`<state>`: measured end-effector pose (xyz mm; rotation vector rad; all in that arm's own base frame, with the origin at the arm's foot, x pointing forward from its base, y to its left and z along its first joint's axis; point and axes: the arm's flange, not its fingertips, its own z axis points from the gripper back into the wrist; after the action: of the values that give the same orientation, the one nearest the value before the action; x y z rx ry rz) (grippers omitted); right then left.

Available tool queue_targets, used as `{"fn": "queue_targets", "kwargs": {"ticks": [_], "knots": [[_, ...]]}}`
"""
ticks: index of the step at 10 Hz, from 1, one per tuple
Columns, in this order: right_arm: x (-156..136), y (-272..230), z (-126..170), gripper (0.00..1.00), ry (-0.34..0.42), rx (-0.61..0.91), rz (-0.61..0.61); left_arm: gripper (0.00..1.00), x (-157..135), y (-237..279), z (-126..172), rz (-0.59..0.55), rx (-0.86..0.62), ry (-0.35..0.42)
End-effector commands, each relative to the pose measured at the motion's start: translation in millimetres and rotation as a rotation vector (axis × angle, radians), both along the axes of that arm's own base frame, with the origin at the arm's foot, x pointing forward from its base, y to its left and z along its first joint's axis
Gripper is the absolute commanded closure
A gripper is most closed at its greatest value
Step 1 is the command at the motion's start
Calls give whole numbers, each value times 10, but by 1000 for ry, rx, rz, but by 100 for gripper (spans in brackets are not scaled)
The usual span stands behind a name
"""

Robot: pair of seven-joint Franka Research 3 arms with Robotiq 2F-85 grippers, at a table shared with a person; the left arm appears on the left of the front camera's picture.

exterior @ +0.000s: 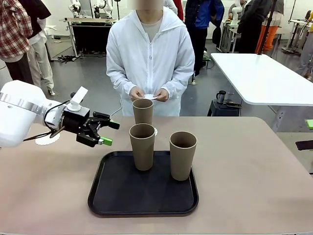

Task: Place coasters on the table and set cups on them.
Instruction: Take one Reusable plastic cup from the Flat Tray and place it on a coaster set by the human.

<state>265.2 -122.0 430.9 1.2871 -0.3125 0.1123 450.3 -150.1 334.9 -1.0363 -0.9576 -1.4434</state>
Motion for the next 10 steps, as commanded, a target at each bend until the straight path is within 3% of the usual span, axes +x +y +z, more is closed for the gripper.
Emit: {"fn": "queue_targets", "kwargs": {"ticks": [1,4,6,7,10], "knots": [[4,-9,2,0,-17,12,4,0,50,1,-63,-16,-69,17],[4,-9,2,0,-17,12,4,0,21,-118,-295,17,-54,-36],[4,-9,2,0,-17,12,4,0,14,-165,-277,41,-14,-38],[4,-9,2,0,-17,12,4,0,14,-69,-247,-1,-35,19],[4,-9,2,0,-17,12,4,0,14,-69,-247,-1,-35,19]]}}
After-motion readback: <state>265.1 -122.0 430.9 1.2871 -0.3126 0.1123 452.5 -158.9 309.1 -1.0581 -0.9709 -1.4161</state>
